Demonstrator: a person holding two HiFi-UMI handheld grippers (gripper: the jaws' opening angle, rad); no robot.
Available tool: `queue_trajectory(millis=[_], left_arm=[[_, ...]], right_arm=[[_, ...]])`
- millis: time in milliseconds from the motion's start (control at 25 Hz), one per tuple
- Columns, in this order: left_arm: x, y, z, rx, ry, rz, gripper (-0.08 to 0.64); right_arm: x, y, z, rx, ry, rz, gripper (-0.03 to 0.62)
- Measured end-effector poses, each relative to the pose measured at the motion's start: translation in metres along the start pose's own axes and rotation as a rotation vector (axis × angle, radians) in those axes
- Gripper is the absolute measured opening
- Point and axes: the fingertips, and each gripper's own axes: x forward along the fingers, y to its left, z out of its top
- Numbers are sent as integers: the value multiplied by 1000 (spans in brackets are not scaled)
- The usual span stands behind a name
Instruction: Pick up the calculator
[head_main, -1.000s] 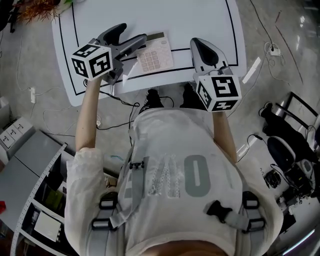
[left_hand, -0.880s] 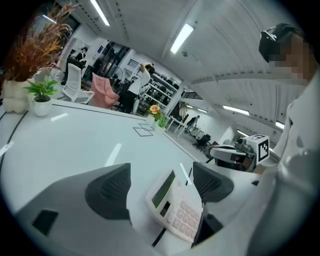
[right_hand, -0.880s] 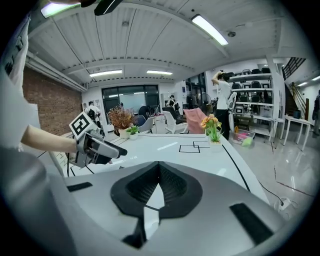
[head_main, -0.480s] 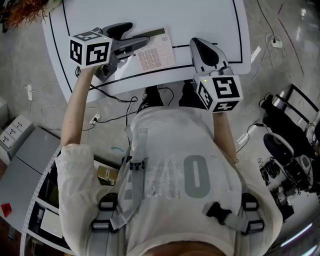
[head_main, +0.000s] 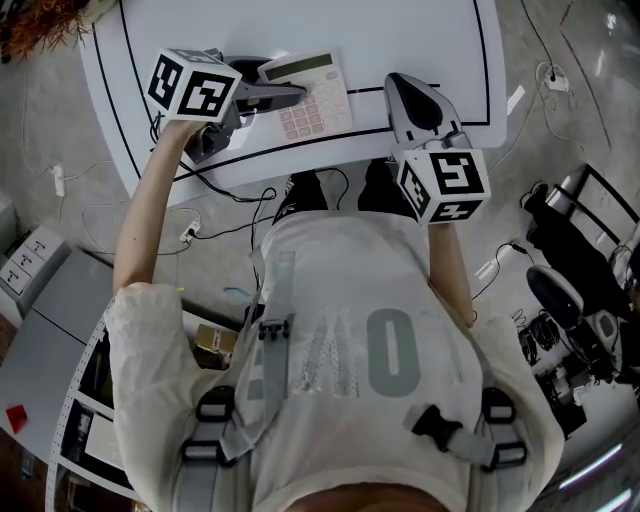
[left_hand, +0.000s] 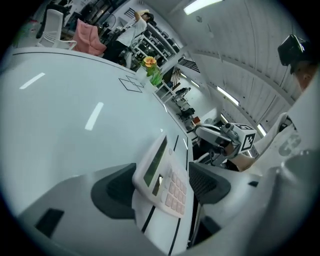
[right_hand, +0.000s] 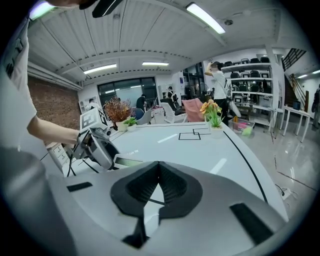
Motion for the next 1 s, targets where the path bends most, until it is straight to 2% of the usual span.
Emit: queue_trajectory(millis=[160,240,320,560,760,1000], left_arm=[[9,5,-6,30,35,38,287],[9,12,-7,49,41,88,184],[10,13,-7,51,47,103,181],[30,8,2,-21,35,77,156],[16,0,8,-115,-109,21,95],[16,3,5,-126,-131,26,94]], right_arm=[[0,-5,-5,-10,12,-5,5],[-1,-4,-8,-16,19,-5,5],[-4,-2,-10,-15,24,-1,5],[-8,-21,-17,-18,35,-1,5],[-3,-9,-15,-30,33,-3,5],[0,-4,-19,-33,38,-3,5]])
